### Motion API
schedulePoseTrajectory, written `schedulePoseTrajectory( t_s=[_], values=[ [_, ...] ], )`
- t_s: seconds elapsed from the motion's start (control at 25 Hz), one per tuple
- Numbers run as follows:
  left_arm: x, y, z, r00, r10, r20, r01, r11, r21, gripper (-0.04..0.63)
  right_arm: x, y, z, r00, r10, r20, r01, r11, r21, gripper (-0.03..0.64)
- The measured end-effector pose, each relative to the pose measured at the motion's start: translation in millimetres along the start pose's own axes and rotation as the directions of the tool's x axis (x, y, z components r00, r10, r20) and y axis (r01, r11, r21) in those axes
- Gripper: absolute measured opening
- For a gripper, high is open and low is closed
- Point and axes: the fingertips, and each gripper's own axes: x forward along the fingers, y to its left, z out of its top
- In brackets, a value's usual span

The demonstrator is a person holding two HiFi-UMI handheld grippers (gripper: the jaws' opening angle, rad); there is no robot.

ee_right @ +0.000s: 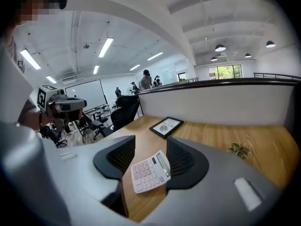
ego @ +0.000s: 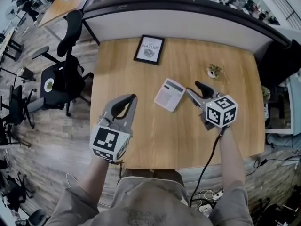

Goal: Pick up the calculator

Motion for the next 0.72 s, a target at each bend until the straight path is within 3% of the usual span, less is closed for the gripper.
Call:
schedulePoseTrajectory(
  t_s=[0.2,0.36,0.72],
  values=[
    [22.0,5.7,-40.1,0.999,-0.006,-0.045,0.005,1.0,-0.028,0.002,51.7,-23.9,-50.9,0.996,0.005,-0.085,0.0,0.998,0.061,0.193],
    [35.8,4.9,-66.7,0.997,-0.024,-0.079,0.021,0.999,-0.03,0.002,82.5,-38.1,-84.1,0.99,-0.011,-0.144,0.019,0.998,0.053,0.193],
    [52.7,3.4,-115.0,0.99,-0.048,-0.136,0.039,0.997,-0.065,0.002,127.2,-62.0,-122.7,0.978,-0.021,-0.206,0.033,0.998,0.058,0.193]
  ],
)
